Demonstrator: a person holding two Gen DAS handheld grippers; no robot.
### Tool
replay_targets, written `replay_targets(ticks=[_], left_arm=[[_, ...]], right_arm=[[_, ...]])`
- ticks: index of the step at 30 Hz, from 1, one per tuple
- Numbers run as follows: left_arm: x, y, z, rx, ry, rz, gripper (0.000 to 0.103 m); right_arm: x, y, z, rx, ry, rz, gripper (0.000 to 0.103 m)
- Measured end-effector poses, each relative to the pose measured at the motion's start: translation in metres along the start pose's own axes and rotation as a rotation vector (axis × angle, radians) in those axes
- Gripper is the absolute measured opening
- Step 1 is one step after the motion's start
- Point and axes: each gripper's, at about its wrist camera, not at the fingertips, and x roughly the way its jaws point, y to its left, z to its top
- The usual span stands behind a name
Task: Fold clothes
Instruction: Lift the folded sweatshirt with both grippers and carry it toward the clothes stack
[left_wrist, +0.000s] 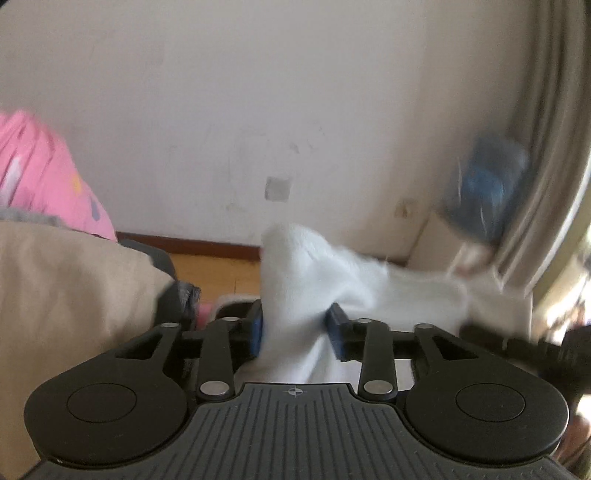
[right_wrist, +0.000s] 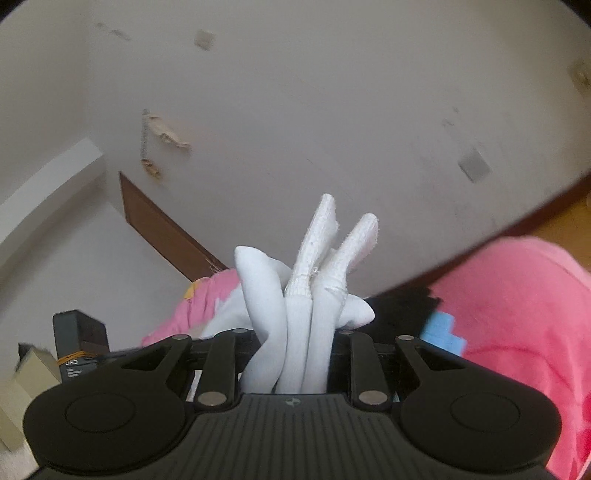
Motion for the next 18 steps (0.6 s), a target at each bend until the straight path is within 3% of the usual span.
replay_targets(ticks=[2,5,7,10,13,17,18], left_arm=[[-0.008,0.008,0.005,-0.072,-0.039,0.012,0.047],[-0.032,0.005,0.005,-0.087,-0.08,0.066,0.047],[-0.048,0.002,0.005,-0.088,-0.105,0.105,0.054],[-0.088,-0.007,-0.009,-0.066,-0.136,0.139,0.055],[-0.133,-0.024,-0.038,-0.016,-0.171,0.179,0.056],[-0.172,-0.047,-0.09,0.003,-0.189,0.233,0.056],[-0.171,-0.054,-0.101,0.014,-0.185,0.245,0.056]], right_arm=[[0.005,-0.005,0.002,0.024,0.02,0.013,0.024],[0.006,-0.01,-0.001,0.081,0.051,0.007,0.026],[0.001,-0.027,-0.004,0.155,0.081,0.021,0.032],[-0.008,-0.043,0.004,0.237,0.101,0.064,0.041],[-0.028,-0.042,0.013,0.197,0.045,0.004,0.055],[-0.051,-0.016,0.032,0.057,-0.05,-0.074,0.056],[-0.048,-0.001,0.036,-0.002,-0.038,-0.072,0.055]])
